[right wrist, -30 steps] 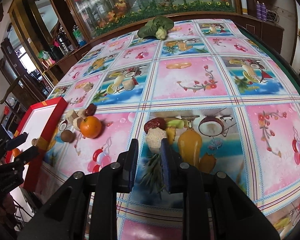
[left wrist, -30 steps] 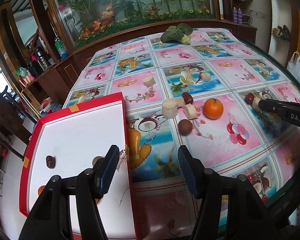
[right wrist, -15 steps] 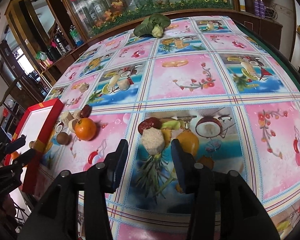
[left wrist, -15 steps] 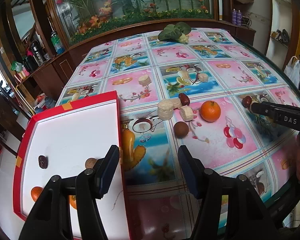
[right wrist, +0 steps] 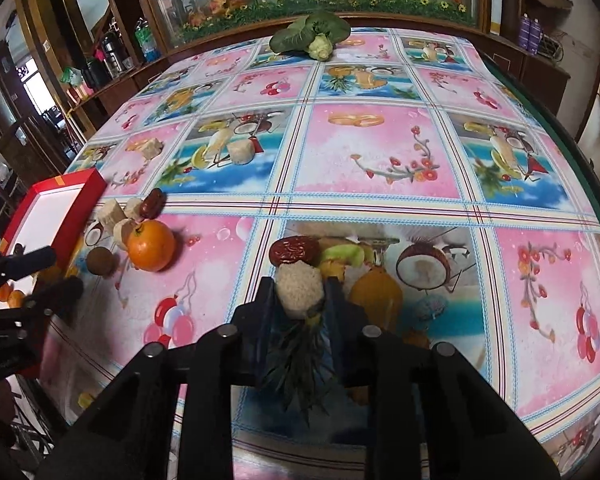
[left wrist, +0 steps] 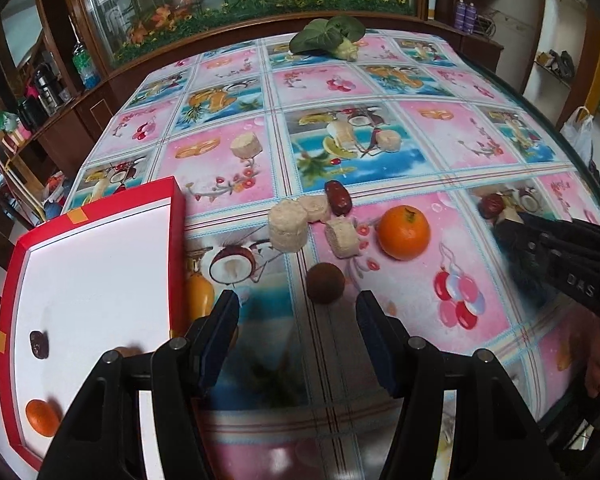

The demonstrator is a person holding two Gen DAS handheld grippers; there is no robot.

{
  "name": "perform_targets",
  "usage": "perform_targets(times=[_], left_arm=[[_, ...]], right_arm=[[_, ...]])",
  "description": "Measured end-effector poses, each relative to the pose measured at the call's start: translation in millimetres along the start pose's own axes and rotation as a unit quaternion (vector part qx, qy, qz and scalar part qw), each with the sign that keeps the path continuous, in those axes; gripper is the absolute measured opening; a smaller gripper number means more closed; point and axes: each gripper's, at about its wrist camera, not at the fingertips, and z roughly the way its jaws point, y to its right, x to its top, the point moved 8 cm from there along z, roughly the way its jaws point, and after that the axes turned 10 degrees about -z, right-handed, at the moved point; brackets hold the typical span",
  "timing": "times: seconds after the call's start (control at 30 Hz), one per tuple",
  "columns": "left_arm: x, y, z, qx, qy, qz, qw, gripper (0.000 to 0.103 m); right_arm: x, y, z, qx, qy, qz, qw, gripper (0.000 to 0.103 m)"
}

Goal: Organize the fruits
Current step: 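Grasp a brown round fruit with the left tool while the right tool grasps a beige cake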

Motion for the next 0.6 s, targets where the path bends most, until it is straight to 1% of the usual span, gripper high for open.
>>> perform_targets(times=[0.1,0.23,0.33,0.4,0.47,0.6], left_arm=[[2.4,-0.2,10.8,-0.005,-0.017,-0.012,0.9998,0.060],[6.3,5.7,15.4,-0.012,-0.021,-0.011,0.9996,0.060],[7.7,9.3,18.9,-0.017,-0.025,-0.009,0.9995,0.047],[7.3,12.5,22.3,-0.021,-0.030,-0.007,0.9993,0.045],[7.5,15.8,24.9,-0.027,-0.031,-0.006,0.9991,0.039],[8.6,18.2,25.2,-0.041,-0.031,-0.008,0.9986,0.031]], right_arm=[[0.0,-0.7,-0.2,0.001,0.000,-0.001,1.000,0.027],[0.2,-0.8,0.0,0.006,0.000,-0.003,1.000,0.027],[0.0,-1.2,0.0,0.008,0.000,-0.003,1.000,0.027],[0.5,-1.8,0.2,0.010,-0.001,-0.006,1.000,0.027],[0.6,-2.9,0.4,0.010,-0.001,-0.008,1.000,0.027],[0.5,-3.8,0.8,0.008,-0.002,-0.013,1.000,0.027]])
